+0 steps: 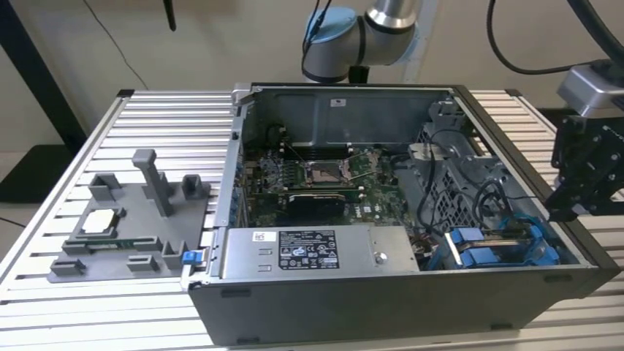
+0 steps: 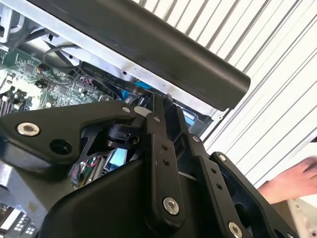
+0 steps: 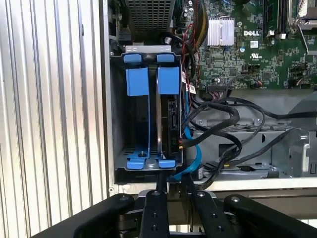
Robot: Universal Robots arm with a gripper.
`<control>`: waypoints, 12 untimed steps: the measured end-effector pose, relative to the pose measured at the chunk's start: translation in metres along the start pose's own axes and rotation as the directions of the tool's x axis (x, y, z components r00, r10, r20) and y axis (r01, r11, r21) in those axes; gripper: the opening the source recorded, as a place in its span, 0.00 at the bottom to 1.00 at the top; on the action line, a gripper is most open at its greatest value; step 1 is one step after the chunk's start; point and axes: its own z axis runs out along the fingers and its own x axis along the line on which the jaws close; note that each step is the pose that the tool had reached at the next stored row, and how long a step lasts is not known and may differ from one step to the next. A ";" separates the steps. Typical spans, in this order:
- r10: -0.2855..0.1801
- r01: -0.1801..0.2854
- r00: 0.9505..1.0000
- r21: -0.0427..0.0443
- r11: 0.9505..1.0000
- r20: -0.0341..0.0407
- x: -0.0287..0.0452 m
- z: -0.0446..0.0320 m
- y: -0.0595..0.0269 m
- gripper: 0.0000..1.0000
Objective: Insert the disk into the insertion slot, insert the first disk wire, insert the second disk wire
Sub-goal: 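Insert the second disk wire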
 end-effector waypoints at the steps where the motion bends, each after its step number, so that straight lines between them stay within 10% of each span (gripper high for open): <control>1: 0.000 0.000 1.000 0.000 1.000 0.000 0.0001 0.0000 -0.0005 1.00; 12: 0.000 0.000 1.000 0.000 1.000 0.002 0.0003 0.0007 -0.0013 1.00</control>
